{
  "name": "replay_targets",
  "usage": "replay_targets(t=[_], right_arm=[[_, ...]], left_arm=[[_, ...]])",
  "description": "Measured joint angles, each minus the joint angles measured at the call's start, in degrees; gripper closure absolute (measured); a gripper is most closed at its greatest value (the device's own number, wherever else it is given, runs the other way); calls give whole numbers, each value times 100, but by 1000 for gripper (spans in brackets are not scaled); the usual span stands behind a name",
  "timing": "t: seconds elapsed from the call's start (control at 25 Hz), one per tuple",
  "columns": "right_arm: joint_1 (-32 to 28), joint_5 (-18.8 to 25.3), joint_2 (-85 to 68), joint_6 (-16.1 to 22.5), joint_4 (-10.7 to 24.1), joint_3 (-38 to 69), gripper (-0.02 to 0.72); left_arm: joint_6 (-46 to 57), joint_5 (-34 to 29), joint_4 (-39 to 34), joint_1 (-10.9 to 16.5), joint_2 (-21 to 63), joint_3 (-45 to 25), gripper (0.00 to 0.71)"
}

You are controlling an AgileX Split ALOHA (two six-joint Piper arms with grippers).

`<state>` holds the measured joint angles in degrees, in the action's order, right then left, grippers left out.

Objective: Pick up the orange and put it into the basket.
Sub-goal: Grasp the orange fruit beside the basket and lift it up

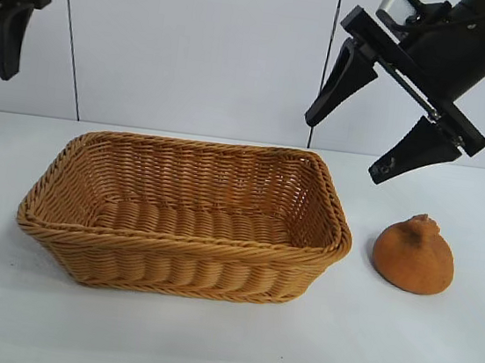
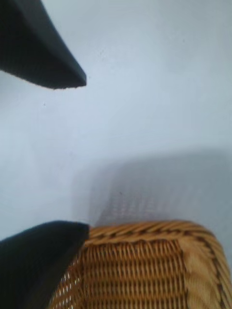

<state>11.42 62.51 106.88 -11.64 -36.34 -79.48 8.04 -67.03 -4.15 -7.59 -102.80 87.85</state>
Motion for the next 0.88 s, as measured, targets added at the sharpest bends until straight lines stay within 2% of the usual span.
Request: replay_targets(t=[0.16,0.24,0.4,0.56,0.68,0.88], right_arm=[[0,0,0,0,0,0,113],[0,0,0,0,0,0,113],[0,0,0,0,0,0,113],[0,5,0,0,0,0,113],[0,14,0,0,0,0,113],[0,29,0,0,0,0,113]], left_arm=[[-138,-223,11,444,7,0,167],[-265,-245,86,521,19,0,167],[-385,-245,496,465,135,-17,167],[-470,-245,760,267,569,-220,167],[-481,-245,806,163,1034,-547,167],[-481,-251,811,138,2105,-1485,167]])
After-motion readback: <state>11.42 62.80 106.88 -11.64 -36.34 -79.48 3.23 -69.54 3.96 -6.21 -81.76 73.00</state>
